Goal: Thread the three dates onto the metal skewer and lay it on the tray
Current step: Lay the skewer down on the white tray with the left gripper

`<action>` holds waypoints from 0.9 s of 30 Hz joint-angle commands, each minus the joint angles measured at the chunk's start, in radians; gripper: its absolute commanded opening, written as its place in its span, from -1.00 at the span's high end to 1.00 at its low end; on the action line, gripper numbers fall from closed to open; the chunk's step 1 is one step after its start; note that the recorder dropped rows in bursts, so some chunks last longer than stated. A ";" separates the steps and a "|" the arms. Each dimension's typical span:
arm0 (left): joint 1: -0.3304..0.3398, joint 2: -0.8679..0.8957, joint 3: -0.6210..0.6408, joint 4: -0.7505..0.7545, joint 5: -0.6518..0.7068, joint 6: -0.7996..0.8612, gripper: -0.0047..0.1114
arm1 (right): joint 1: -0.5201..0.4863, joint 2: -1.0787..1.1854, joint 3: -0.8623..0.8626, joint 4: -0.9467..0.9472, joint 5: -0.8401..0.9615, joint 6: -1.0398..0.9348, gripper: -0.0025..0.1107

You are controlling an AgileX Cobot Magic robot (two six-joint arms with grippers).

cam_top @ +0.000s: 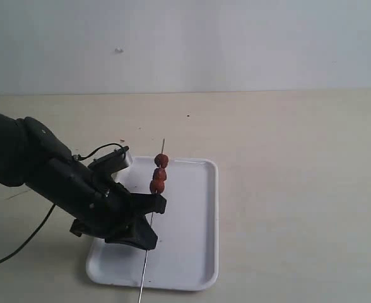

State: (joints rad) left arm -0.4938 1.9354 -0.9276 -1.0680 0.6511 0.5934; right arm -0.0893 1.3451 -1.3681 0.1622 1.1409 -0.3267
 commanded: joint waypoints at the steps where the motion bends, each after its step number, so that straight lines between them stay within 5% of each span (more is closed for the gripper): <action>1: -0.007 0.003 -0.006 0.003 0.009 -0.003 0.92 | -0.004 -0.005 0.005 0.004 -0.005 -0.002 0.96; 12: -0.007 0.003 -0.006 -0.008 0.012 -0.003 0.91 | -0.004 -0.005 0.005 0.010 -0.005 -0.004 0.96; 21: -0.007 0.003 -0.006 -0.008 0.025 -0.003 0.19 | -0.004 -0.005 0.005 0.014 -0.005 -0.006 0.96; 27: -0.005 0.003 -0.006 -0.008 0.031 -0.010 0.10 | -0.004 -0.005 0.005 0.016 -0.005 -0.008 0.96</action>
State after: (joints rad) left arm -0.4938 1.9354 -0.9276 -1.0666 0.6698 0.5934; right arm -0.0893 1.3451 -1.3681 0.1696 1.1409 -0.3286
